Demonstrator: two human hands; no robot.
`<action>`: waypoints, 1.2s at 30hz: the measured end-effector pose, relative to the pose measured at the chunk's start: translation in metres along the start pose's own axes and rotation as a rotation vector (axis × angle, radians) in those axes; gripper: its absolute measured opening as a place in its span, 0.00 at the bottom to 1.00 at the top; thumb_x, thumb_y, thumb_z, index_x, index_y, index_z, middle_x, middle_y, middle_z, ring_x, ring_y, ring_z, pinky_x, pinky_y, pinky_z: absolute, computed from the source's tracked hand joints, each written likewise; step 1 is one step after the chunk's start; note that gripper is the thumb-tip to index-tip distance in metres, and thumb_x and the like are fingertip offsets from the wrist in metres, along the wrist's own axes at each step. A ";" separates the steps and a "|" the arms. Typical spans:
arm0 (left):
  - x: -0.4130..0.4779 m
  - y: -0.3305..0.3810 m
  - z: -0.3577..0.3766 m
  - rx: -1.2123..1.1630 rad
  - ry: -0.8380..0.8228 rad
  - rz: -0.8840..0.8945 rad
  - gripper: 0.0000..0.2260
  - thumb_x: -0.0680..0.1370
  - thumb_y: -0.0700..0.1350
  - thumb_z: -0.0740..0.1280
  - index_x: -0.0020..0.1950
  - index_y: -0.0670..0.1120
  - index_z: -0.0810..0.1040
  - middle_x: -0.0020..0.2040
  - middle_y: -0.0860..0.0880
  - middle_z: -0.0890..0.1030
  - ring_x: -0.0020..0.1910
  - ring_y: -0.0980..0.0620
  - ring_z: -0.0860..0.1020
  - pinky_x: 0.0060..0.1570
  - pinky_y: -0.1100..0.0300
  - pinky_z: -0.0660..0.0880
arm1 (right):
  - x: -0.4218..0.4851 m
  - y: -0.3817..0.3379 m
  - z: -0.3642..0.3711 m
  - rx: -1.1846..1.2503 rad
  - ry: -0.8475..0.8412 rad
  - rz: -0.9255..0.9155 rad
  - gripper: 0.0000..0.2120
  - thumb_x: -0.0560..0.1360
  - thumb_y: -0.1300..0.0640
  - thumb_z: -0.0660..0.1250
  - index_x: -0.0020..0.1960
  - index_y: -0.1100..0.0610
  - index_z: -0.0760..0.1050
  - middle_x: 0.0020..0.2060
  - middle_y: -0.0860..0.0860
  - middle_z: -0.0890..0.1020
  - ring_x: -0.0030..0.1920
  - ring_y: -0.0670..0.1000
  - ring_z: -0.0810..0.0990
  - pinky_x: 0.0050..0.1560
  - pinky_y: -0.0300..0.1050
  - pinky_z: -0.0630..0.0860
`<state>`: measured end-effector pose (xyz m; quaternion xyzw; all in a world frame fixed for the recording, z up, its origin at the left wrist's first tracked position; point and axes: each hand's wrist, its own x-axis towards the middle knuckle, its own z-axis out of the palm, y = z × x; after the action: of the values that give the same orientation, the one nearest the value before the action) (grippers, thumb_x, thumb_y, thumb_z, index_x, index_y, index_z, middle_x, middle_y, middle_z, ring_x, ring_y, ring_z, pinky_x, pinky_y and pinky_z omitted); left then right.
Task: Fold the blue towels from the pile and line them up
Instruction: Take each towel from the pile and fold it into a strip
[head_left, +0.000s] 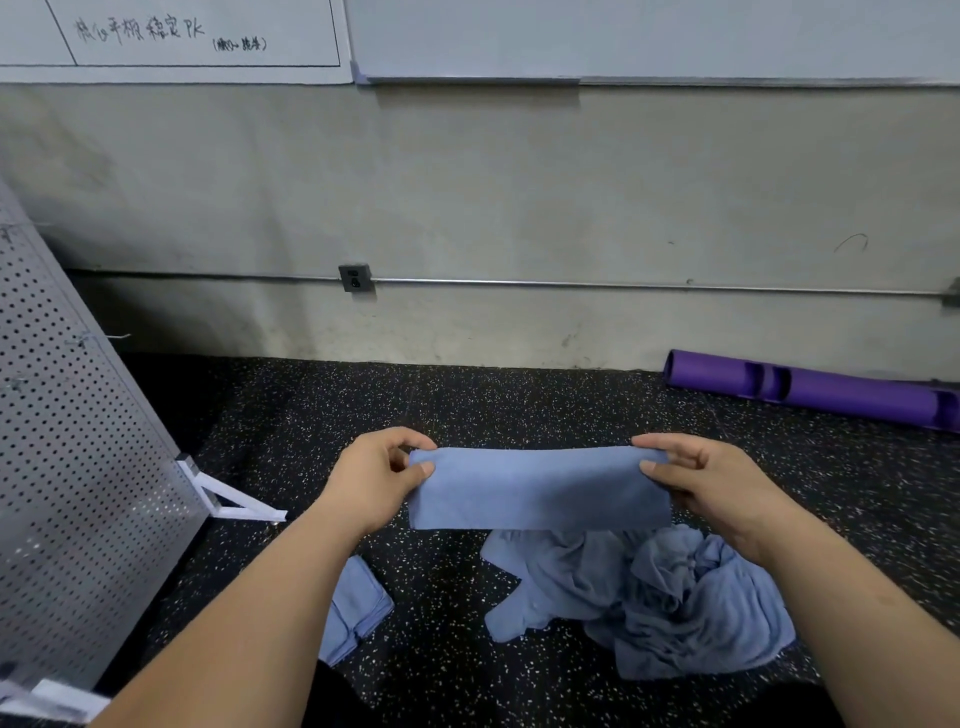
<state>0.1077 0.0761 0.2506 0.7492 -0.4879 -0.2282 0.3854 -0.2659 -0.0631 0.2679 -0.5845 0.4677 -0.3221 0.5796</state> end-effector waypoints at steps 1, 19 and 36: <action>0.000 0.002 0.000 0.044 0.013 -0.002 0.07 0.80 0.48 0.75 0.54 0.60 0.84 0.43 0.53 0.84 0.37 0.55 0.79 0.36 0.61 0.72 | 0.001 0.000 0.000 -0.001 0.002 0.004 0.14 0.78 0.64 0.75 0.62 0.52 0.86 0.52 0.55 0.89 0.55 0.56 0.88 0.56 0.52 0.83; -0.010 0.001 -0.006 -0.349 -0.104 -0.096 0.16 0.73 0.36 0.80 0.57 0.52 0.87 0.54 0.39 0.86 0.48 0.50 0.82 0.60 0.49 0.81 | -0.009 -0.001 0.002 -0.145 0.015 -0.089 0.19 0.74 0.64 0.79 0.62 0.48 0.85 0.48 0.54 0.89 0.48 0.50 0.85 0.52 0.42 0.84; -0.009 0.011 -0.007 -0.560 -0.042 -0.144 0.09 0.82 0.51 0.72 0.50 0.45 0.83 0.44 0.50 0.85 0.45 0.51 0.79 0.48 0.55 0.75 | -0.007 -0.007 0.009 -0.265 0.084 -0.094 0.14 0.85 0.47 0.65 0.53 0.54 0.85 0.45 0.52 0.88 0.41 0.48 0.84 0.45 0.48 0.80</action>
<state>0.1033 0.0840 0.2631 0.6413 -0.3594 -0.3965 0.5498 -0.2589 -0.0539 0.2747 -0.6631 0.5023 -0.3085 0.4613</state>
